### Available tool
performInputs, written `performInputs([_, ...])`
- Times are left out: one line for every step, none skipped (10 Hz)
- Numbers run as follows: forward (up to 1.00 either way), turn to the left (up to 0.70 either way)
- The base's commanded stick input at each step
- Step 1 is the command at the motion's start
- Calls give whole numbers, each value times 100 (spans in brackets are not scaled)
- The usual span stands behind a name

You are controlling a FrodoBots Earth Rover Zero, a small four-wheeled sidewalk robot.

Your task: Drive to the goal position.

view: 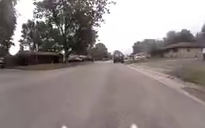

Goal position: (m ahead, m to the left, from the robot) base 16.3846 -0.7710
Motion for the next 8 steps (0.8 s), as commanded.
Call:
performInputs([100,0])
performInputs([100,0])
performInputs([100,0])
performInputs([100,0])
performInputs([100,-1])
performInputs([100,-2])
performInputs([100,-19])
performInputs([100,-32])
